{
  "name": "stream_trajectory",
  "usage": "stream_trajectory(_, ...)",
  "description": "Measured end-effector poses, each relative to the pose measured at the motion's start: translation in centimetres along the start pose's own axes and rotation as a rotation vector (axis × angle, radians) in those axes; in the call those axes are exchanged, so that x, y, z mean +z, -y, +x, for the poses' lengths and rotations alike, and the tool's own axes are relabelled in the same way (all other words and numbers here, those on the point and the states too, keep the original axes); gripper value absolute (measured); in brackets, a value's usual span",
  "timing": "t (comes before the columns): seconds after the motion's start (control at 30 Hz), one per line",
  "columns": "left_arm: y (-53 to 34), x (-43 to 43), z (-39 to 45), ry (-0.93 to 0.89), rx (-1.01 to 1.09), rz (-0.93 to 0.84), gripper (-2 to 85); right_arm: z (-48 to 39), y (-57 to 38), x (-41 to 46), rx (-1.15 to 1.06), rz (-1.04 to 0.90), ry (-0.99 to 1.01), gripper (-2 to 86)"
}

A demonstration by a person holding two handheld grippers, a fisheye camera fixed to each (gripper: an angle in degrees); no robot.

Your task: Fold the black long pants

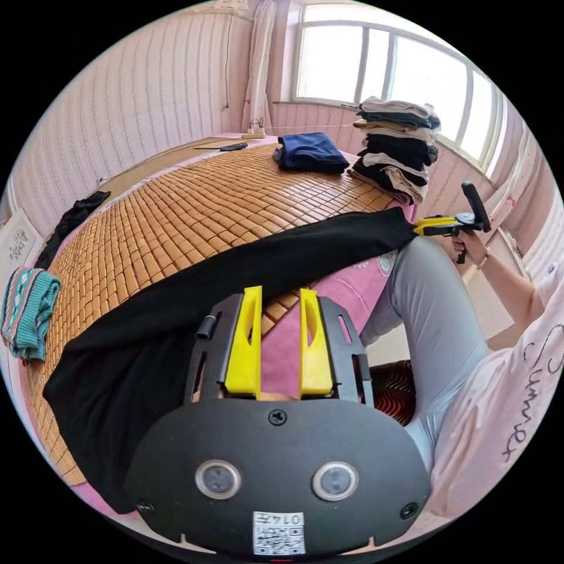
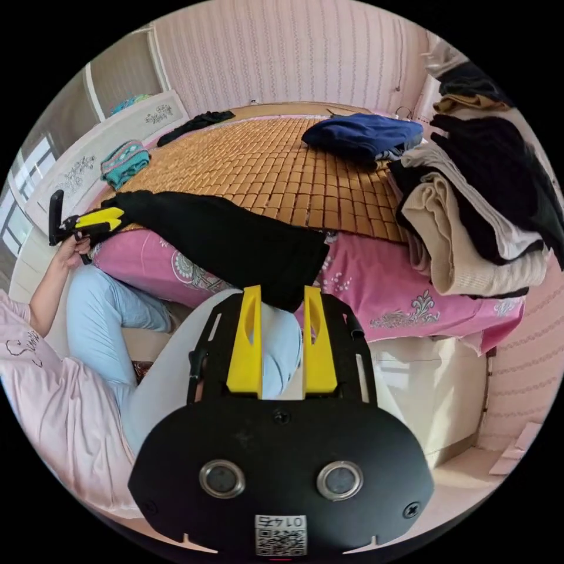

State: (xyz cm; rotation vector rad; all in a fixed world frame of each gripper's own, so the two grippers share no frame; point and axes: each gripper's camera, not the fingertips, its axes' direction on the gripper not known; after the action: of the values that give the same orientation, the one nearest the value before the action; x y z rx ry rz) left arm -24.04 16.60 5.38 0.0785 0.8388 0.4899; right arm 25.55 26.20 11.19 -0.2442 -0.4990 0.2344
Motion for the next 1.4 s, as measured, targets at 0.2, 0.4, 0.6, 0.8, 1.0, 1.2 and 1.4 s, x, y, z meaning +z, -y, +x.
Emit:
stream_trajectory(0.2,1.6,4.2,-0.4,0.021,-0.049,-0.090,3.9,4.3,-2.2,-0.4,0.071,0.042,0.189,3.0)
stream_trajectory(0.4,2.3,2.1,-0.4,-0.004,-0.086,0.008,-0.4,5.7,-2.3,-6.5,0.011,0.228,0.191,1.6)
stream_trajectory(0.6,5.6,0.1,-2.6,-0.011,-0.096,0.123,-0.7,7.0,3.4,-9.6,-0.070,0.267,0.120,1.8)
stream_trajectory(0.8,11.8,5.1,-9.0,0.076,-0.242,0.136,2.0,11.4,12.5,-6.4,0.061,0.203,0.135,5.8)
stream_trajectory(1.0,11.4,7.4,-9.1,0.103,-0.160,0.049,5.6,12.2,13.3,-2.9,0.125,0.245,0.117,8.2)
stream_trajectory(1.2,8.7,10.4,-10.2,0.217,-0.098,-0.117,6.1,14.4,12.8,0.8,0.163,0.167,0.128,9.8)
stream_trajectory(1.4,8.5,13.8,-15.1,0.116,-0.256,-0.178,7.9,13.8,15.9,1.6,0.069,0.160,0.009,9.7)
